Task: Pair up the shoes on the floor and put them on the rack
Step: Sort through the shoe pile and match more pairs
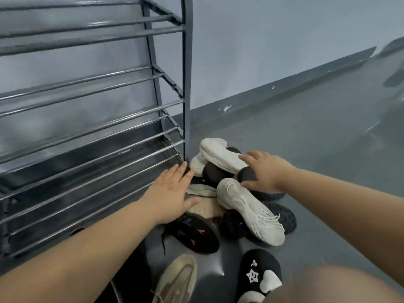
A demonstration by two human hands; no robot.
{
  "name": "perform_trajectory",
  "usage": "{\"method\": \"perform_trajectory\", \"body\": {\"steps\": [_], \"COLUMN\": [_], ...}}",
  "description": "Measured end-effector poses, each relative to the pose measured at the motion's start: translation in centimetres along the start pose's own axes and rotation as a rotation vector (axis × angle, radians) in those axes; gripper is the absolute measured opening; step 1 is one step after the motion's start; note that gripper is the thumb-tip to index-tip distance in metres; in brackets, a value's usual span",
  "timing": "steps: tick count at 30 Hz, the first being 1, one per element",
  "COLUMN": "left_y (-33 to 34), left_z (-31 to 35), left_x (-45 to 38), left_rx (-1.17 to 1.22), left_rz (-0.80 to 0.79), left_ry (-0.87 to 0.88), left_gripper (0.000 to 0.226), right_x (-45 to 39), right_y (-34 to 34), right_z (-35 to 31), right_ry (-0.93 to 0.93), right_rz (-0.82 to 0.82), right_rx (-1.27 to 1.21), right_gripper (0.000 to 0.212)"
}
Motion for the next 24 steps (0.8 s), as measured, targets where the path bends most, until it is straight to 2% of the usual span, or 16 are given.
{"method": "perform_trajectory", "body": {"steps": [7,11,15,19,24], "left_y": [7.1,9.5,11.5,14.8,15.3], "left_z": [1.1,2.0,2.5,2.6,1.7], "left_x": [-6.4,-9.2,-12.9,-15.4,-15.3], "left_rx": [0.180,0.333,0.603,1.026,1.102], "left_rz": [-0.173,-0.243,-0.214,-0.162,-0.033], "left_ry": [-0.007,-0.037,-0.143,-0.364,-0.404], "left_gripper": [0.074,0.072,0.072,0.072,0.065], "right_x": [-2.5,-2.8,-3.1,-3.7,-3.7], "right_y": [13.2,19.1,22.7,23.6,24.4], "right_z": [0.4,1.6,3.2,4.3,5.2], "right_ry": [0.033,0.152,0.283,0.390,0.485], "right_rz": [-0.193,-0.222,-0.241,-0.126,-0.075], "right_rx": [-0.214,-0.327,-0.487,-0.650,-0.722], "right_gripper": [0.075,0.079,0.077,0.063,0.050]}}
Point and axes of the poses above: each hand's wrist, its own x-axis away from the middle knuckle, its own y-axis out of the palm, z = x × y, the point moved 9 cm from there along -x, towards the middle knuckle, and after that the axes turned 9 degrees about x, right-handed, at the moved point
